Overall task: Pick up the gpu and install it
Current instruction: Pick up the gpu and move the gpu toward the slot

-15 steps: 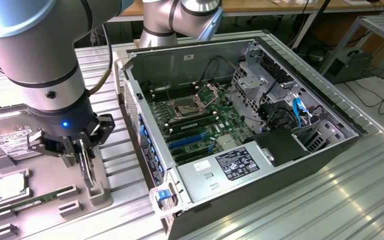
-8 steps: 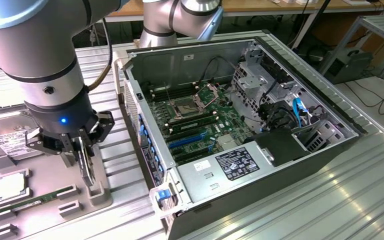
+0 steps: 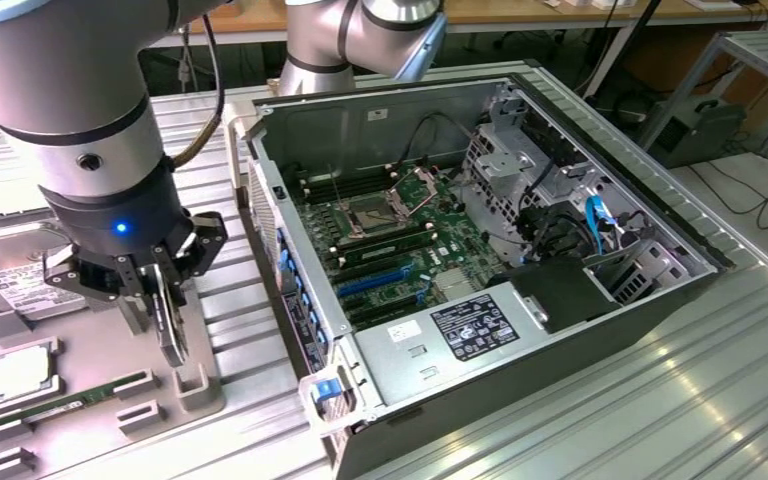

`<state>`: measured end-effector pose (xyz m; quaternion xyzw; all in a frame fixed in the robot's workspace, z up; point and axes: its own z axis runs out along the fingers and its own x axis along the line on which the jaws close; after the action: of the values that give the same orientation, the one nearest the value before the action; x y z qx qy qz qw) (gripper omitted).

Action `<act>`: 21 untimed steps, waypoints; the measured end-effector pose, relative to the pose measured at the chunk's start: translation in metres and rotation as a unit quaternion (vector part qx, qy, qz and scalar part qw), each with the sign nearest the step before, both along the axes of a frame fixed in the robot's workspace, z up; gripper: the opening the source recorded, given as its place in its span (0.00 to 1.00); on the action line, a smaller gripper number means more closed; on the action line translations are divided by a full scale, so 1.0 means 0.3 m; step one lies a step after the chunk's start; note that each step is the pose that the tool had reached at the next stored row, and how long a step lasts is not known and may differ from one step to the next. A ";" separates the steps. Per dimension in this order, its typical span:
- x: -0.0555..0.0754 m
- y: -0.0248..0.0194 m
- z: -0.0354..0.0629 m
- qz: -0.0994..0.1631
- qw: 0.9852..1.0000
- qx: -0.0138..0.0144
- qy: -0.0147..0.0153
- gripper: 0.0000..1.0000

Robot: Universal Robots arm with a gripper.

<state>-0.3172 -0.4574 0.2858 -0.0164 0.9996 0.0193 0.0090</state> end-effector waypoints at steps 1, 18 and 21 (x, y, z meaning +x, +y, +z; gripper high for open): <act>0.000 0.000 0.005 0.000 1.000 0.000 0.000 0.28; 0.000 0.000 0.060 -0.001 1.000 0.000 0.000 0.28; 0.000 0.000 0.076 -0.001 1.000 0.000 0.000 0.28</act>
<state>-0.3172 -0.4574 0.3086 -0.0153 0.9997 0.0193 0.0093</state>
